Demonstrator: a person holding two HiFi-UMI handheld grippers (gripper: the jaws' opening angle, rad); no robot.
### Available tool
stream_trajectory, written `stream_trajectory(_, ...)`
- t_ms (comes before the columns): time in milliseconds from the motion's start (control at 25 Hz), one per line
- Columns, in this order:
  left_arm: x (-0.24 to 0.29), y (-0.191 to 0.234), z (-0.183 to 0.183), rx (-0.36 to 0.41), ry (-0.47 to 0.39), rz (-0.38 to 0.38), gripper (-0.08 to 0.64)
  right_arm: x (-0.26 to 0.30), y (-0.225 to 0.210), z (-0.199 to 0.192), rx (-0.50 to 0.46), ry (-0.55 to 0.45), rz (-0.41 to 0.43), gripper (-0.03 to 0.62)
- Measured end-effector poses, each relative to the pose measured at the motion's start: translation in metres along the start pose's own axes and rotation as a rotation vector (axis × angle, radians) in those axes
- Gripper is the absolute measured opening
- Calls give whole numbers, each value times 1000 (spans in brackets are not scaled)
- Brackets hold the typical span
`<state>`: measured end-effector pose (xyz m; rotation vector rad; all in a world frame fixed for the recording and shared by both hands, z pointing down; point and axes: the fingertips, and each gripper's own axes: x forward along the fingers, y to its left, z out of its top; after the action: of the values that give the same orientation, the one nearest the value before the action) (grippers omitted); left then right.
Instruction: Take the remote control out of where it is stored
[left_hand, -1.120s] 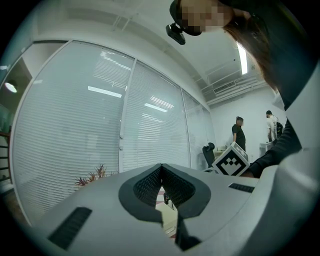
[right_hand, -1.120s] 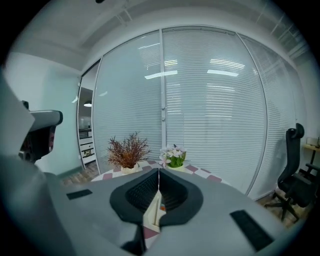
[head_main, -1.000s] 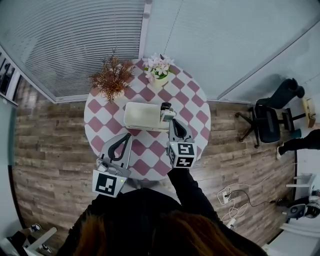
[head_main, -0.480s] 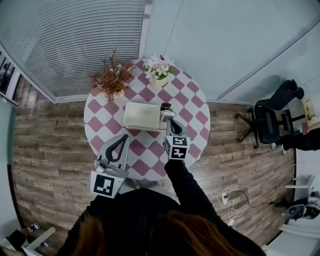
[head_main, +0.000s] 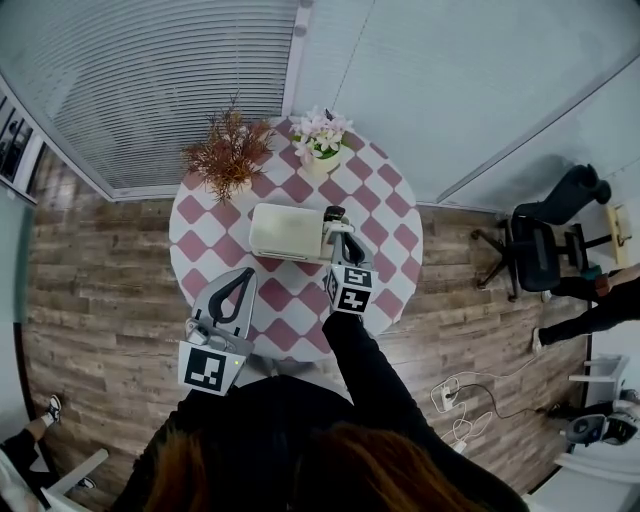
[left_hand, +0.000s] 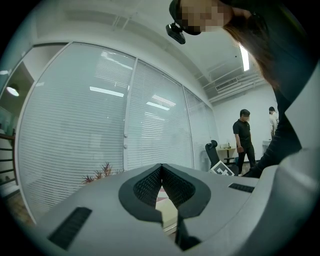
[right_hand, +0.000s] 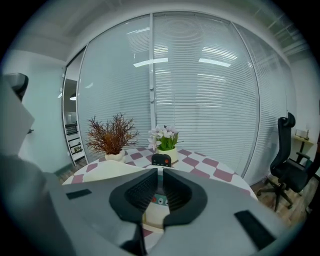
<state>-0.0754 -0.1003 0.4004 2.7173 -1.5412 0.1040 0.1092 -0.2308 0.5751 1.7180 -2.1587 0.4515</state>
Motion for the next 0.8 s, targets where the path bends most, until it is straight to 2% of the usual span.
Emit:
stream_trajectory(400,1,5,-2,1,10,10,6,7,3,-2,21,8,-22,183)
stream_trajectory(800,3,8,-4,-3,13,20,6,3,5,-2,-15,-11,-45,238)
